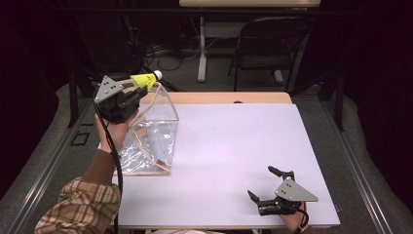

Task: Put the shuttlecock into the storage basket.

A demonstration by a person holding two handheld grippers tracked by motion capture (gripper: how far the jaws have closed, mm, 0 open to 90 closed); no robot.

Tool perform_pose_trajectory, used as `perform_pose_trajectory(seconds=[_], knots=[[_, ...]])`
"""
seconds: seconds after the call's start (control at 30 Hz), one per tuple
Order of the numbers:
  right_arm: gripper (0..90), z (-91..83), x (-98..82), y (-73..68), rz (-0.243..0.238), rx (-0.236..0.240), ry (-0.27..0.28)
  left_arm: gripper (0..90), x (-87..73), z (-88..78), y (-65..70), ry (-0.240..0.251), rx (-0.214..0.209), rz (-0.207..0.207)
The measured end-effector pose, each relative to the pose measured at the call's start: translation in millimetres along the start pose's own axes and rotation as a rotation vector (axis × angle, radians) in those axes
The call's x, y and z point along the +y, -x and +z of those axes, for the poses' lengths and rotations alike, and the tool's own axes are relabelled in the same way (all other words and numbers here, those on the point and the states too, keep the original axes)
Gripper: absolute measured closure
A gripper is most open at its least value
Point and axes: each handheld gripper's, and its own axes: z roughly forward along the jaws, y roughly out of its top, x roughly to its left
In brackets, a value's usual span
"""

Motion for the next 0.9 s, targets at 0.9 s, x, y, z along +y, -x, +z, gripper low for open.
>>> perform_pose_trajectory(seconds=[0.9], knots=[[0.6, 0.0, -0.2, 0.3, -0.003, -0.002, -0.003, 90.0, -6.0, -5.1, -17.0, -0.001, 0.047, -0.034]])
